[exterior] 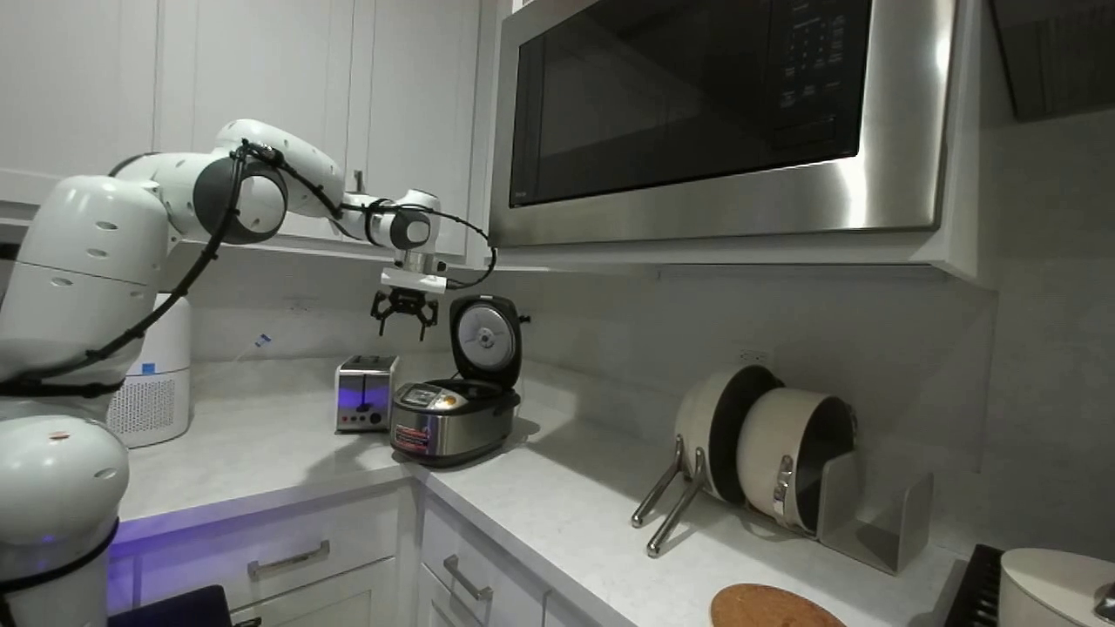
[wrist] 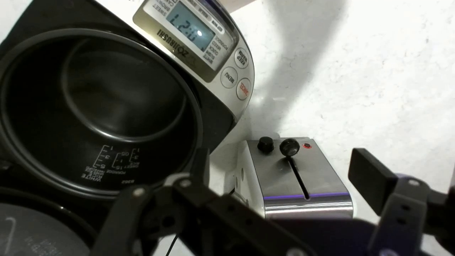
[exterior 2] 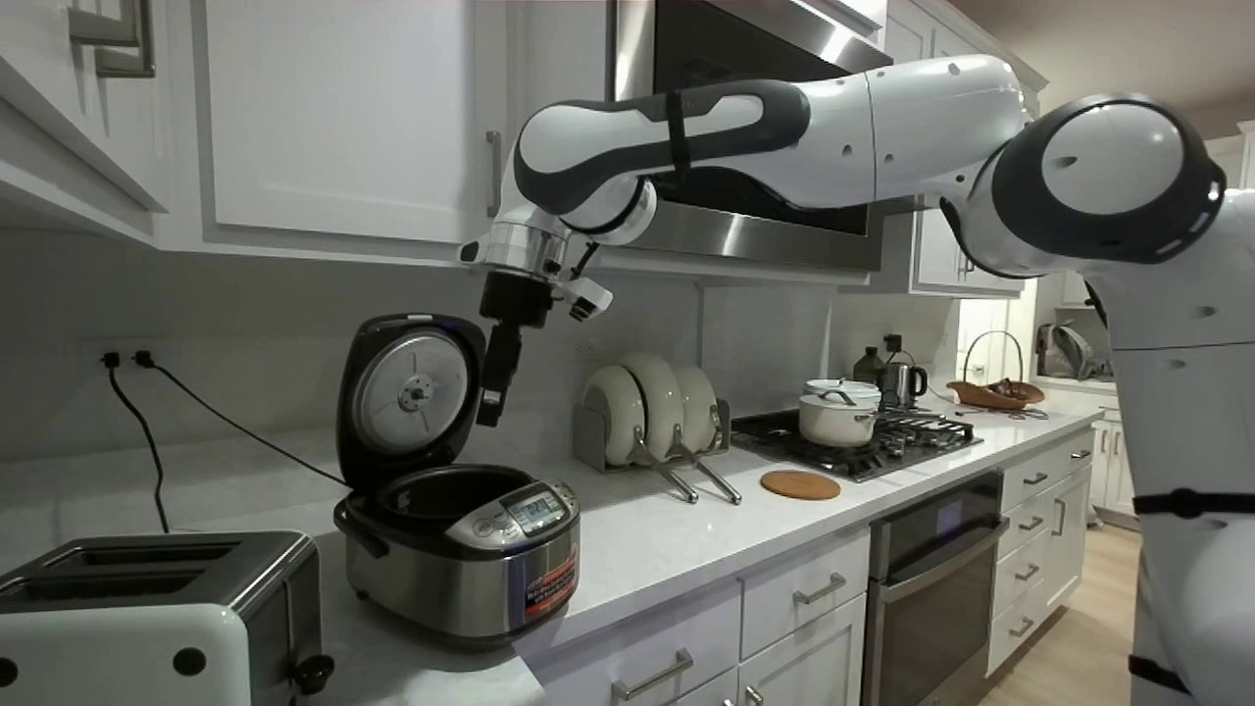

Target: Push the lever on the bread toaster down

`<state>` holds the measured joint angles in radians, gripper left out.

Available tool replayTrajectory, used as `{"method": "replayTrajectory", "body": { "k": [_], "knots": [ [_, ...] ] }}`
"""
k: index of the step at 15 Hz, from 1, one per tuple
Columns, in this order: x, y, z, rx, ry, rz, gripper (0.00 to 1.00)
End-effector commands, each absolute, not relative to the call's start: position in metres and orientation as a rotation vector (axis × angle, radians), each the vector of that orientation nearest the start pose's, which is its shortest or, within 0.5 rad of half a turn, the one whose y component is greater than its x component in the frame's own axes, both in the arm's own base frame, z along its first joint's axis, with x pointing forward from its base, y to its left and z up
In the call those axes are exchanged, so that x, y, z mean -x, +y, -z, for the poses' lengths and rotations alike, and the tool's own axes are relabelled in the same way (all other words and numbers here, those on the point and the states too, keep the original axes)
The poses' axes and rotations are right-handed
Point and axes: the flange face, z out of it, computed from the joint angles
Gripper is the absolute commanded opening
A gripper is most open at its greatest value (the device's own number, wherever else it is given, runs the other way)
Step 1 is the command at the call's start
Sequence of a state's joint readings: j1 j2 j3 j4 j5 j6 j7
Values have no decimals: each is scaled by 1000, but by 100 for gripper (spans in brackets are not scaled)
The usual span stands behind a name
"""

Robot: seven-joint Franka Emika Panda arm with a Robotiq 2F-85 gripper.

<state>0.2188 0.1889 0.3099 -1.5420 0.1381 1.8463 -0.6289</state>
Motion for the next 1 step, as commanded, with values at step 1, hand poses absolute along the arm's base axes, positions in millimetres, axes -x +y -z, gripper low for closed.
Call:
{"method": "replayTrajectory", "body": {
  "k": [1],
  "knots": [
    [-547, 314, -559, 2500, -1566, 196, 100]
  ]
}}
